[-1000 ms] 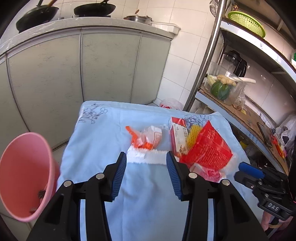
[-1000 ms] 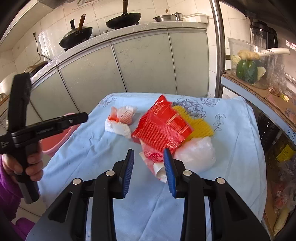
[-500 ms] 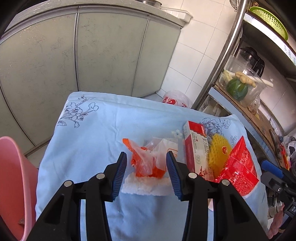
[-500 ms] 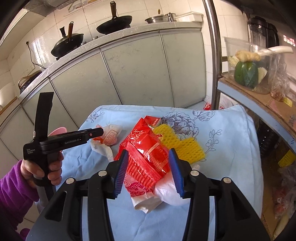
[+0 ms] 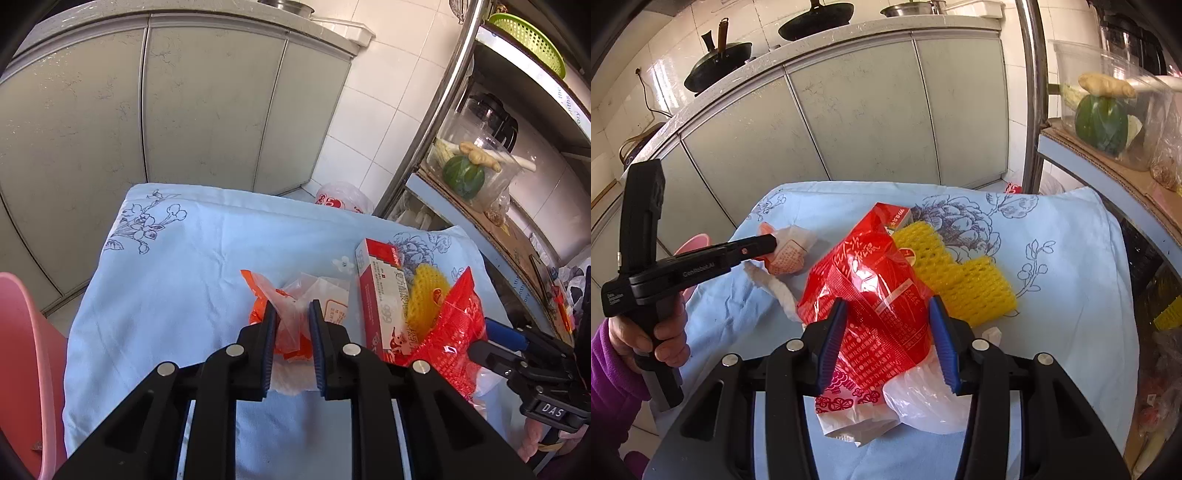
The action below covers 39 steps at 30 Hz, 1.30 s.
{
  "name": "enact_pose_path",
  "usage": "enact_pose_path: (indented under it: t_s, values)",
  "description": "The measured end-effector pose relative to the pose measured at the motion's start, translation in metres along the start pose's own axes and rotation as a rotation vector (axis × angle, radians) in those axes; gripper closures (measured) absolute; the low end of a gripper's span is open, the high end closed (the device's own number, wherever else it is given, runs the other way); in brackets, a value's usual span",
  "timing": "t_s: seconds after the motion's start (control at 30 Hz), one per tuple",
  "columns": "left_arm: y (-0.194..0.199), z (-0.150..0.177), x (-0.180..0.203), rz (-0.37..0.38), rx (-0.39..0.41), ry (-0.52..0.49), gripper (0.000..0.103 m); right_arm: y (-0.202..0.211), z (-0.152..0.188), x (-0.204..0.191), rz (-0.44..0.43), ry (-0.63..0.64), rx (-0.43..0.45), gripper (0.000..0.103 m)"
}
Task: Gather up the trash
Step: 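Move both open tools back toward the red snack bag and white paper, then grasp the orange-wrapped plastic bag with the left tool while the right tool grasps the red snack bag, then carry the orange plastic bag and red snack bag with both tools over the pink bucket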
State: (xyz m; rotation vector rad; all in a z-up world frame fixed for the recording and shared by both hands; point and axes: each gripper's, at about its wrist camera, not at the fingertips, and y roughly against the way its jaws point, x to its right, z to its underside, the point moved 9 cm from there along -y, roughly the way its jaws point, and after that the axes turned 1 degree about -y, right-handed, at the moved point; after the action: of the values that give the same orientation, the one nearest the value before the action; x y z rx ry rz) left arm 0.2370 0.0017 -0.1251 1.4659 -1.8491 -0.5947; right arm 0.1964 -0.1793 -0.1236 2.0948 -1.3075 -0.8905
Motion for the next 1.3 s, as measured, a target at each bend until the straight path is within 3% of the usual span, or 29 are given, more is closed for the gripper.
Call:
enact_pose_path:
  t_s: [0.1,0.27,0.47,0.87,1.3]
  values:
    - [0.013,-0.003,0.002,0.0,0.035,-0.005,0.087,0.002,0.0,-0.001,-0.003,0.01,0.017,0.057]
    - [0.032,-0.005,0.005,0.009,0.072,0.002,0.087,0.01,0.0,-0.006,0.025,0.043,0.044,0.084]
    - [0.053,-0.001,0.008,0.005,0.108,-0.001,0.087,0.025,-0.003,-0.014,0.031,0.062,0.09,0.093]
    - [0.102,0.011,0.002,-0.022,0.174,0.025,0.087,0.06,-0.01,-0.041,0.015,0.088,0.175,0.096]
    - [0.15,0.033,-0.036,-0.101,0.213,0.101,0.086,0.055,-0.003,-0.091,-0.044,0.137,0.163,0.096]
